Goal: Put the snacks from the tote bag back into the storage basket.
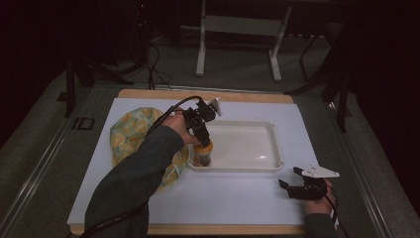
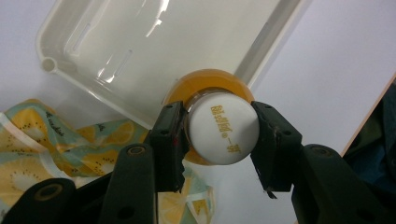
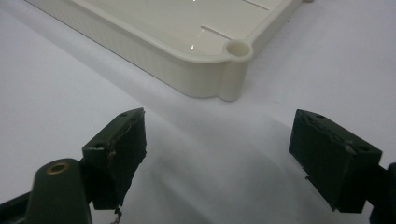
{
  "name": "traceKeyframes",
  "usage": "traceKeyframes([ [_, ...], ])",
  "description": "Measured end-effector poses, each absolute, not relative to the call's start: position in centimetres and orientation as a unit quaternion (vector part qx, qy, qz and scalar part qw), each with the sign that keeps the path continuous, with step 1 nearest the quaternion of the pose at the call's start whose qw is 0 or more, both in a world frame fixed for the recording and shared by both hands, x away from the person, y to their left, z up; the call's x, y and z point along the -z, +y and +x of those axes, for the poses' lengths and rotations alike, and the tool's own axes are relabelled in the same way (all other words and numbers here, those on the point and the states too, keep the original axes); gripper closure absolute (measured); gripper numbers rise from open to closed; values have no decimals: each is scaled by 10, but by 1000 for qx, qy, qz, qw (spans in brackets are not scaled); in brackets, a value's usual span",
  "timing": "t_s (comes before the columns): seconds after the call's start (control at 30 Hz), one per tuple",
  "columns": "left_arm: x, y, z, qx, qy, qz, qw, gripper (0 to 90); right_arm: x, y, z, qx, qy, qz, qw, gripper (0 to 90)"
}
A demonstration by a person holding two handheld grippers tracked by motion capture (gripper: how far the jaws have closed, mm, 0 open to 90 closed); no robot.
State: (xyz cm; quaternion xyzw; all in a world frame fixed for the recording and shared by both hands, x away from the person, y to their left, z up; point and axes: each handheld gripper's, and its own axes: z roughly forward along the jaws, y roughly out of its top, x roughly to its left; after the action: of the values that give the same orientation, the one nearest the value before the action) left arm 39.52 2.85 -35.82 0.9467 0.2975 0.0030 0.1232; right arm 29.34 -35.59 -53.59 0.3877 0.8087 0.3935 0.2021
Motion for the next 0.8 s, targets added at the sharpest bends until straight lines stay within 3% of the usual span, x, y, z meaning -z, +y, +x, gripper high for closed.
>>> traceKeyframes([
  [0.37,356,22,395,-3,316,941,120,582,536,-356,293,-393,809,388,201,184],
  [0.8,353,22,393,-16,255,963,86,593,536,-356,293,-392,810,387,200,184],
])
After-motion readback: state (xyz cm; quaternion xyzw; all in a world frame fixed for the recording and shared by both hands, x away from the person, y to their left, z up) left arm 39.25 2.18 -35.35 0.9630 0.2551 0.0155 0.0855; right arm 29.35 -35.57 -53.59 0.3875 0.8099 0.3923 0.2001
